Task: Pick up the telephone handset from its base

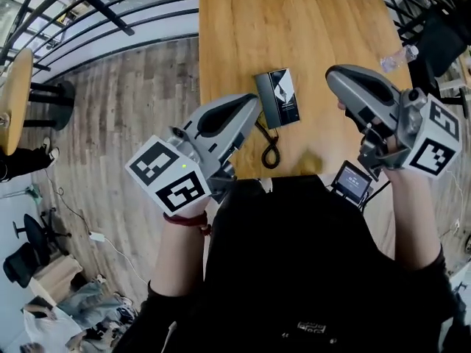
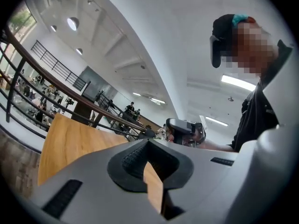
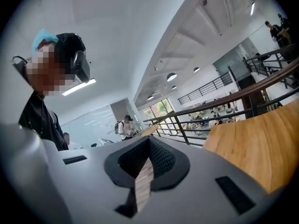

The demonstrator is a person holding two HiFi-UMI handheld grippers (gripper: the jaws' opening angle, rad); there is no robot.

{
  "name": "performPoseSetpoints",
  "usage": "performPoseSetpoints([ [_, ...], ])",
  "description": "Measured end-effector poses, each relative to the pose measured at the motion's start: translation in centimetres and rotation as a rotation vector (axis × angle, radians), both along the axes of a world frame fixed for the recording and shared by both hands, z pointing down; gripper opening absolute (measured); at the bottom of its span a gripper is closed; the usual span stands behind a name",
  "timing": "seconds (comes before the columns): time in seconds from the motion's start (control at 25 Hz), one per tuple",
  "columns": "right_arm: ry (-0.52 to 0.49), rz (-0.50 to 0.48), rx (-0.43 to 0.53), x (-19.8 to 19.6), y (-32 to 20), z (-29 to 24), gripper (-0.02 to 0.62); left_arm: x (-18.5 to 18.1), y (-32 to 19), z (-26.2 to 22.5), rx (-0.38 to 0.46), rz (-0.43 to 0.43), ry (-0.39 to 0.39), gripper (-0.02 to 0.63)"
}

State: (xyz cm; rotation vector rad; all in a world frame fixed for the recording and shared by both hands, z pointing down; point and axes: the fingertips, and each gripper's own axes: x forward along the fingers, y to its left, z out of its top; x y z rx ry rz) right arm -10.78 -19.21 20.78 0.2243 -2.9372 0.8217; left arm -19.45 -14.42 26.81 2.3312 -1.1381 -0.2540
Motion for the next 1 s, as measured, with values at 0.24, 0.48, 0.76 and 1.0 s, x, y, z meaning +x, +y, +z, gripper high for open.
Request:
performPoseSetpoints([
  [0.24,0.022,-0.060,-0.047,-1.8,-1.2,2.1,0.015,-1.4,0.3,1.4,-0.056,-0.069,0.005,0.005],
  [0.48,0.054,-0.085,-0.050,-1.5,-2.3,3.9,0.015,-0.9,-0.3,3.9,-0.145,-0.112,0.014,0.005],
  [0.76,0.053,-0.070,-0.120,-0.5,-3.3,7.3,0.015,0.0,0.2,7.2,-0.271,-0.140,0.053,0.005],
  [1.0,0.037,-0.070,-0.132,0.3,-3.2,8.0,0.015,-0.4,-0.2,11.0,-0.264,-0.112,0.035,0.005],
])
